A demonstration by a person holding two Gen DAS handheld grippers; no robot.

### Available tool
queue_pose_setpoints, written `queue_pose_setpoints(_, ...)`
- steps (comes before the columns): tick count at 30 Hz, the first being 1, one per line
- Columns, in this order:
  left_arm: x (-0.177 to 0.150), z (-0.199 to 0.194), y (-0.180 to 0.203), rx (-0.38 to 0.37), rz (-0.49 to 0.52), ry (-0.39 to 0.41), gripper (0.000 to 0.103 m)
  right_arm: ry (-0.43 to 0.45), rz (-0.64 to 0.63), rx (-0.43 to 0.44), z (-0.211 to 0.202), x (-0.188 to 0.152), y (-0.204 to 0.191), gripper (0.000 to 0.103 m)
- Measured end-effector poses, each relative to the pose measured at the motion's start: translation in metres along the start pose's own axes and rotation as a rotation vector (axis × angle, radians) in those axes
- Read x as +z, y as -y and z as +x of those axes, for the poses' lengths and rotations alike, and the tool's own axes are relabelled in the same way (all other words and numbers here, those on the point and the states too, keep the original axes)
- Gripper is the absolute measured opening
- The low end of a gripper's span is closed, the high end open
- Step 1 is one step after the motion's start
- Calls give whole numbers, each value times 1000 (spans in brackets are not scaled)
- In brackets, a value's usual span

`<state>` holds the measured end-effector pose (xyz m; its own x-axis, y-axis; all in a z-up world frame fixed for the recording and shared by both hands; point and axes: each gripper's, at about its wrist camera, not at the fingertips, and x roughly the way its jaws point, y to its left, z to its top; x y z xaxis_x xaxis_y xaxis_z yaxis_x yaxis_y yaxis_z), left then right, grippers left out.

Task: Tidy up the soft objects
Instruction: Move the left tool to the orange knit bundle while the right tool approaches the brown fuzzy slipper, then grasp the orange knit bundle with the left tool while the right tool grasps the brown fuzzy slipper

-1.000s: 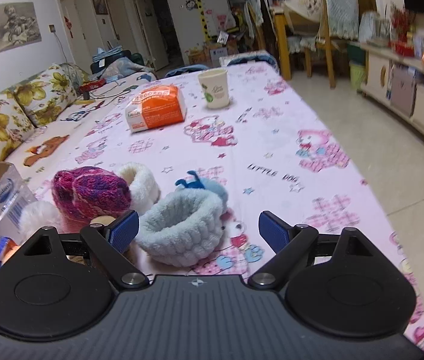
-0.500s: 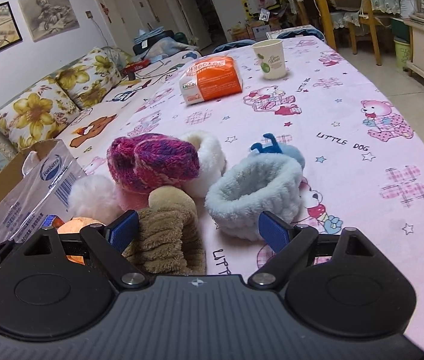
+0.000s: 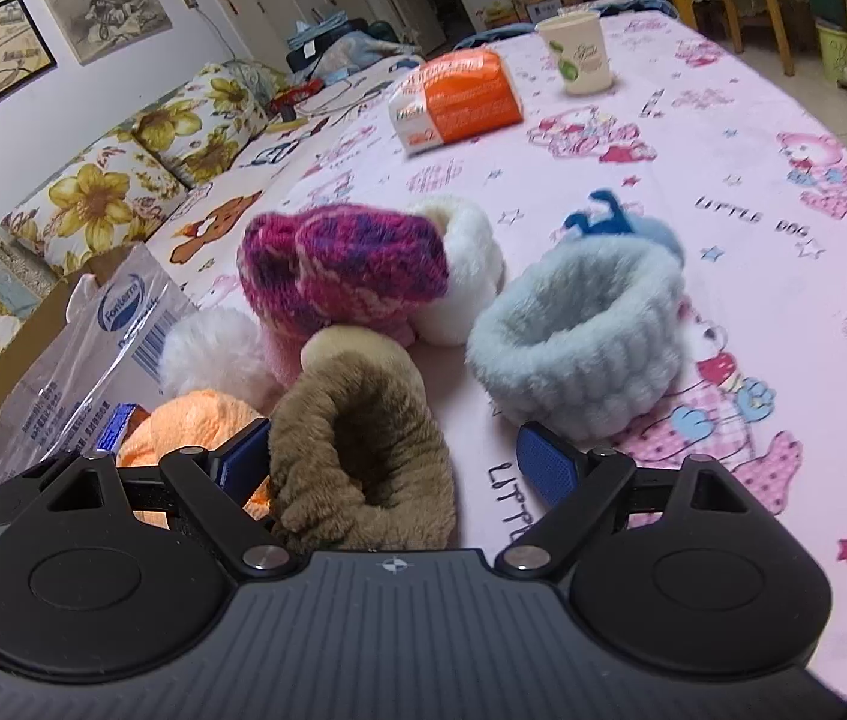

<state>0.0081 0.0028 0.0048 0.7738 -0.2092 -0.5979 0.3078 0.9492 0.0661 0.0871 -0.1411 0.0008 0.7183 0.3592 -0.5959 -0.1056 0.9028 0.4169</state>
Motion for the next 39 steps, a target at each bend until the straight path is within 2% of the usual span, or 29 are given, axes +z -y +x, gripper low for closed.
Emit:
queue_pose_setpoints(8, 1, -1, -1, 5, -4, 11, 79, -8, 2, 16, 5, 1, -6, 102)
queue_pose_setpoints(10, 2, 0, -1, 7, -4, 11, 77, -15, 9, 33, 6, 2, -5, 90)
queue_pose_setpoints(13, 2, -1, -1, 8, -3, 12, 75, -23, 0, 55, 7, 2, -7, 77)
queue_pose_setpoints(17, 2, -2, -2, 6, -9, 12, 73, -36, 22, 90, 6, 2, -5, 66)
queue_pose_setpoints(22, 1, -5, -4, -3, -26, 15, 72, -26, -6, 64, 2, 0, -10, 46)
queue_pose_setpoints(28, 3, -16, -8, -4, -38, 40, 72, 5, -34, 47, -6, -2, -16, 40)
queue_pose_setpoints(39, 8, -39, -22, -1, -73, 107, 72, 75, -60, 8, -25, -1, -20, 39)
